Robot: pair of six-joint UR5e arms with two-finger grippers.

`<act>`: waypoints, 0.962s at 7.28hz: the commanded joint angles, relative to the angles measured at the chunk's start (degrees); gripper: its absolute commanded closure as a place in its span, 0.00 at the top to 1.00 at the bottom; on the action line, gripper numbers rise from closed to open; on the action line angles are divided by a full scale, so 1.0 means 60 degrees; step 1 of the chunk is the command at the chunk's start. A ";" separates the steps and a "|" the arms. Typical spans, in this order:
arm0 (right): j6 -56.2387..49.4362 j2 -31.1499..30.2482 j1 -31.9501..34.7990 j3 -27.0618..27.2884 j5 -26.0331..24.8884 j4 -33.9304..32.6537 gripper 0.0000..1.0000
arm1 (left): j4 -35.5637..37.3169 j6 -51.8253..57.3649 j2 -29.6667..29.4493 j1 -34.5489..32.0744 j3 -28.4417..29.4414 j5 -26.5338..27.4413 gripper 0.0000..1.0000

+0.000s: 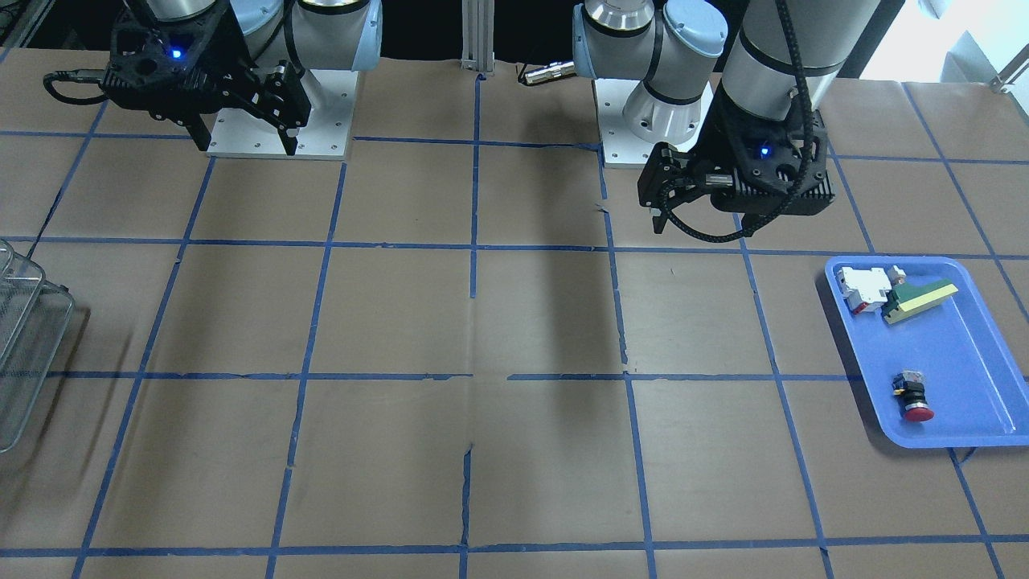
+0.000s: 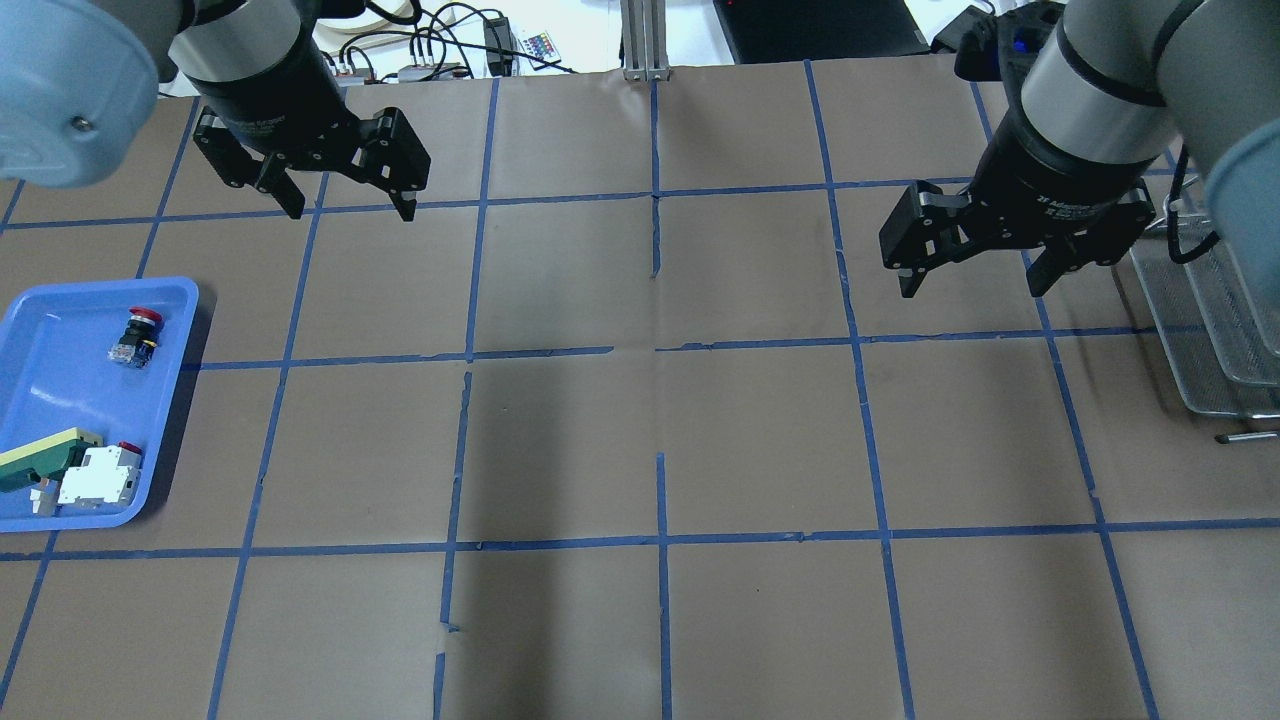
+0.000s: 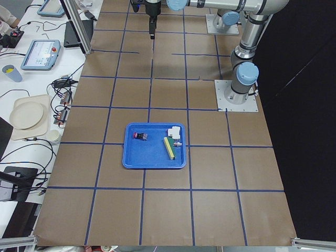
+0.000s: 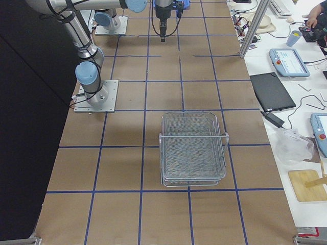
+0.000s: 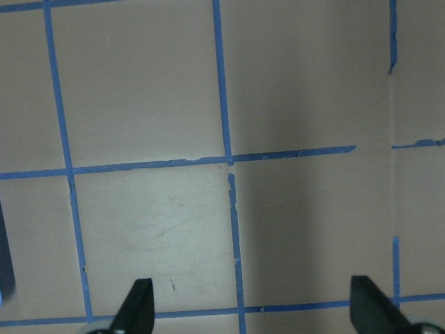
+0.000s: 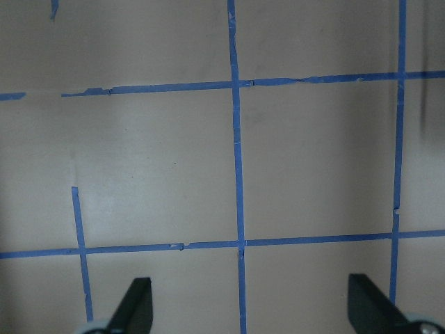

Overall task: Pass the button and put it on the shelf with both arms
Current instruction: 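Move the left gripper down over the red button in the blue tray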

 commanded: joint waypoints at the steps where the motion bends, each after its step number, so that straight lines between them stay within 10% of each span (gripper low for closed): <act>1: 0.0000 -0.0004 0.0001 0.0000 -0.0006 -0.0002 1.00 | -0.0075 -0.0006 0.0168 0.0140 -0.0138 -0.0190 1.00; 4: 0.0000 -0.0004 0.0016 0.0000 -0.0021 -0.0031 1.00 | -0.0078 0.1490 0.0200 0.0794 -0.0563 0.0201 1.00; 7: 0.0000 -0.0004 0.0016 0.0000 -0.0064 -0.0003 1.00 | 0.1242 0.6316 -0.0296 0.4467 -0.1235 -0.1036 1.00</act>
